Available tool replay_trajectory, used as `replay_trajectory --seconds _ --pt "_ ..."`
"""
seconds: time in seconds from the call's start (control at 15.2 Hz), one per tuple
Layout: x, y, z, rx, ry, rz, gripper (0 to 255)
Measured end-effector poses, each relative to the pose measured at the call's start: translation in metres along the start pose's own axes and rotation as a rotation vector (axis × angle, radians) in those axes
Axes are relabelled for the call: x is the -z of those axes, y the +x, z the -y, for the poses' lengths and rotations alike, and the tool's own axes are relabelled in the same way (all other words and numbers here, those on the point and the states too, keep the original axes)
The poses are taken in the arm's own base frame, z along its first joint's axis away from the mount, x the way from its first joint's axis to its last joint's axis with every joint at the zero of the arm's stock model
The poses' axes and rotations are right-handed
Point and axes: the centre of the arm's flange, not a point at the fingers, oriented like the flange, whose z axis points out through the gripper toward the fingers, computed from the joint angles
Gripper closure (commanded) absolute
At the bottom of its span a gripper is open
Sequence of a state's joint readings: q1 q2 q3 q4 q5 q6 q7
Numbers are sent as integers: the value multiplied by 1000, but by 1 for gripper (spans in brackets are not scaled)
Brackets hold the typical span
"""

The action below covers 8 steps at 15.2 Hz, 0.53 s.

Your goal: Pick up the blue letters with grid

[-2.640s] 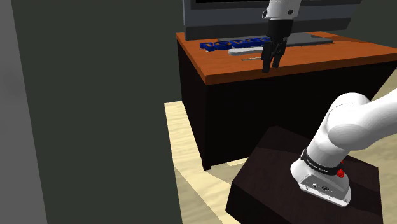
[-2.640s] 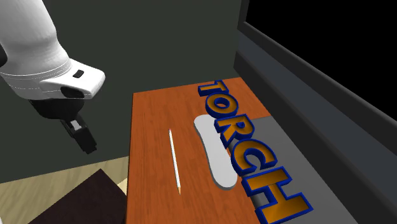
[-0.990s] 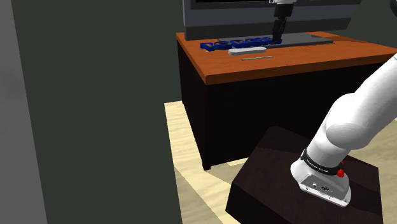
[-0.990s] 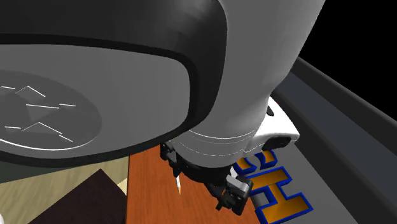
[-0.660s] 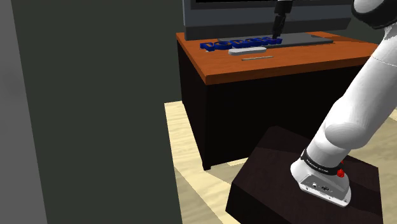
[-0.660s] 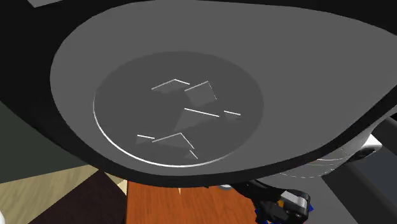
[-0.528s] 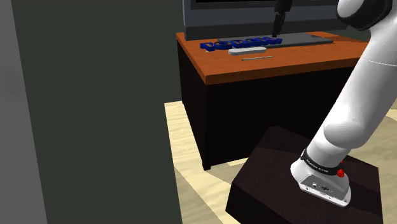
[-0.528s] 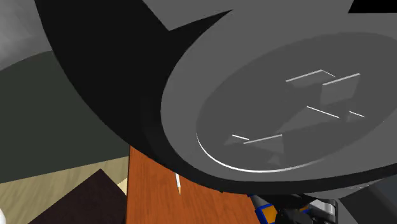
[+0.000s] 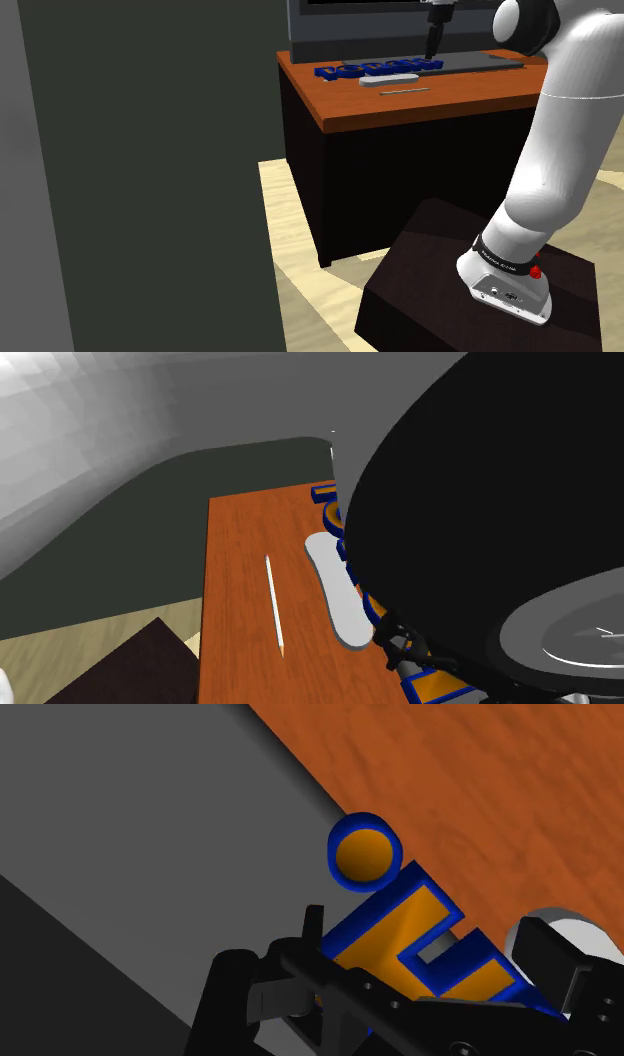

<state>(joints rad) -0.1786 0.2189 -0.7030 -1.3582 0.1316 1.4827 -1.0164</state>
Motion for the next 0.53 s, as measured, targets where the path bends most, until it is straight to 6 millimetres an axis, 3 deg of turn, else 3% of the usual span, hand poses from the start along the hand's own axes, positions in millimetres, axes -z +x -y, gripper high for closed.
replay_trajectory --seconds 0.2,0.26,0.53 --pt "-15 1 0 0 0 0 0" --pt "-18 1 0 0 0 0 255" --pt "-20 1 -1 1 -1 -1 255"
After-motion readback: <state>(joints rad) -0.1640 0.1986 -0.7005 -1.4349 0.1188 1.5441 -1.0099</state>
